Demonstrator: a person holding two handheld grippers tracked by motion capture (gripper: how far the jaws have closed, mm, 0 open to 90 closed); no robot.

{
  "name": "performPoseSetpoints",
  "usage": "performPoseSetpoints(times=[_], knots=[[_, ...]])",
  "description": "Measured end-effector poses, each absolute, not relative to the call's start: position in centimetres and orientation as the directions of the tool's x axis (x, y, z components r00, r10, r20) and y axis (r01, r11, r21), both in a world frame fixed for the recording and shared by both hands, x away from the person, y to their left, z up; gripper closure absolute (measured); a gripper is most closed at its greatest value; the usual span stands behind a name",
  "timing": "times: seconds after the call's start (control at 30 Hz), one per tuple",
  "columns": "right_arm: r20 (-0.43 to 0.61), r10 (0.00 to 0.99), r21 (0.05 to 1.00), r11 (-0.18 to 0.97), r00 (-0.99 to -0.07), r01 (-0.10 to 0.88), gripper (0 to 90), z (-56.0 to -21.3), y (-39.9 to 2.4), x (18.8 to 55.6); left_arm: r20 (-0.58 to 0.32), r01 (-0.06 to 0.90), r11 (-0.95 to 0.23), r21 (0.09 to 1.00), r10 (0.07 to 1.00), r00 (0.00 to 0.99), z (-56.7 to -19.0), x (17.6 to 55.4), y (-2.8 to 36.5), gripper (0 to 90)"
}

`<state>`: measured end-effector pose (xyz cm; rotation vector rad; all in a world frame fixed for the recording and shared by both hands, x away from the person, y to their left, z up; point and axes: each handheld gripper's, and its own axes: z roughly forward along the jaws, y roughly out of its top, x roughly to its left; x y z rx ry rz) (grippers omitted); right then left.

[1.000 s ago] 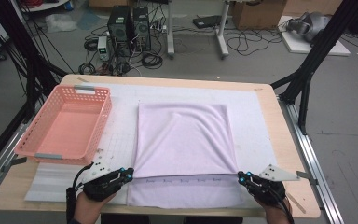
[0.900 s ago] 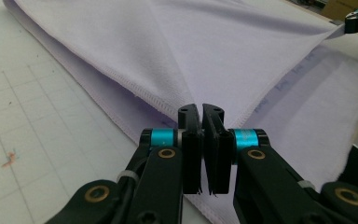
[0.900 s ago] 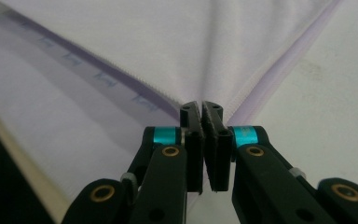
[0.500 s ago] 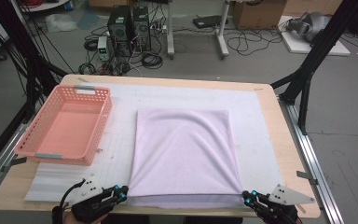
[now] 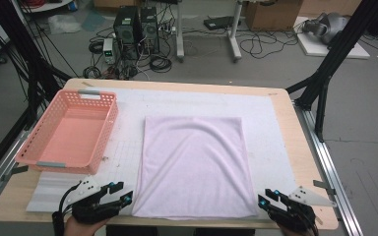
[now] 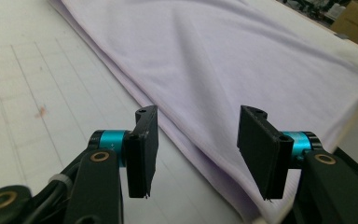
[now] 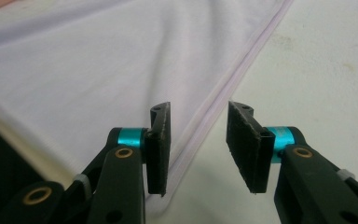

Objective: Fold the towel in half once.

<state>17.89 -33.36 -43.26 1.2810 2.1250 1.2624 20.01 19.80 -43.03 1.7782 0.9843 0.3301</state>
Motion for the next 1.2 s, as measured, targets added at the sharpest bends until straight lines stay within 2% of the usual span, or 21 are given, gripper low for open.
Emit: performPoseSetpoints(times=[0.13, 0.27, 0.37, 0.47, 0.6, 0.63, 0.73, 0.77, 0.8, 0.83, 0.9, 1.1, 1.17, 1.2], knots=[[0.089, 0.842, 0.824, 0.238, -0.532, 0.514, 67.5, -43.7, -31.6, 21.0, -0.222, 0.459, -0.115, 0.881, 0.756, 0.616, -43.0, 22.4, 19.2, 48.5], [0.081, 0.873, 0.801, 0.23, -0.481, 0.552, 69.3, -44.5, -30.9, 23.6, -0.233, 0.457, -0.097, 0.884, 0.757, 0.611, -42.9, 24.0, 18.7, 48.7], [0.08, 0.872, 0.79, 0.24, -0.484, 0.564, 72.0, -44.8, -30.7, 25.1, -0.246, 0.464, -0.085, 0.882, 0.756, 0.607, -42.9, 24.9, 18.5, 48.7], [0.087, 0.864, 0.772, 0.257, -0.496, 0.582, 84.4, -45.1, -30.2, 25.7, -0.259, 0.47, -0.07, 0.88, 0.758, 0.598, -42.9, 25.5, 18.4, 48.7], [-0.022, 0.863, 0.753, 0.346, -0.504, 0.56, 87.8, -44.5, -30.2, 25.4, -0.264, 0.477, -0.062, 0.877, 0.767, 0.585, -42.8, 26.1, 18.4, 48.7], [-0.018, 0.87, 0.756, 0.335, -0.493, 0.562, 87.8, -44.3, -30.6, 25.3, -0.265, 0.478, -0.057, 0.877, 0.771, 0.578, -42.8, 26.2, 18.4, 48.7], [0.044, 0.87, 0.741, 0.301, -0.491, 0.6, 85.9, -44.3, -31.4, 25.3, -0.262, 0.481, -0.063, 0.875, 0.773, 0.578, -42.6, 26.7, 18.2, 48.5], [0.055, 0.864, 0.742, 0.3, -0.501, 0.599, 82.2, -44.3, -31.4, 25.2, -0.267, 0.488, -0.064, 0.87, 0.772, 0.576, -42.6, 27.0, 18.1, 48.4], [0.041, 0.866, 0.756, 0.299, -0.498, 0.583, 70.6, -44.1, -31.4, 25.1, -0.268, 0.492, -0.064, 0.868, 0.775, 0.573, -42.6, 27.5, 18.0, 47.9], [0.038, 0.875, 0.777, 0.278, -0.483, 0.565, 65.2, -43.8, -31.6, 25.1, -0.267, 0.497, -0.066, 0.866, 0.778, 0.569, -42.5, 28.0, 17.8, 47.1], [0.044, 0.882, 0.813, 0.241, -0.469, 0.529, 61.4, -43.1, -32.1, 25.2, -0.266, 0.504, -0.064, 0.862, 0.788, 0.556, -42.5, 29.3, 17.5, 46.0], [0.059, 0.895, 0.826, 0.205, -0.443, 0.524, 58.8, -42.8, -32.7, 26.2, -0.242, 0.548, -0.074, 0.833, 0.842, 0.482, -43.3, 34.5, 16.6, 46.0], [0.055, 0.891, 0.822, 0.216, -0.45, 0.528, 58.8, -42.9, -32.6, 26.9, -0.21, 0.552, -0.107, 0.827, 0.852, 0.479, -43.6, 35.8, 16.1, 52.0], [0.052, 0.89, 0.824, 0.218, -0.454, 0.523, 58.7, -43.0, -32.6, 27.2, -0.191, 0.563, -0.126, 0.817, 0.862, 0.47, -43.8, 36.4, 15.9, 51.7]])
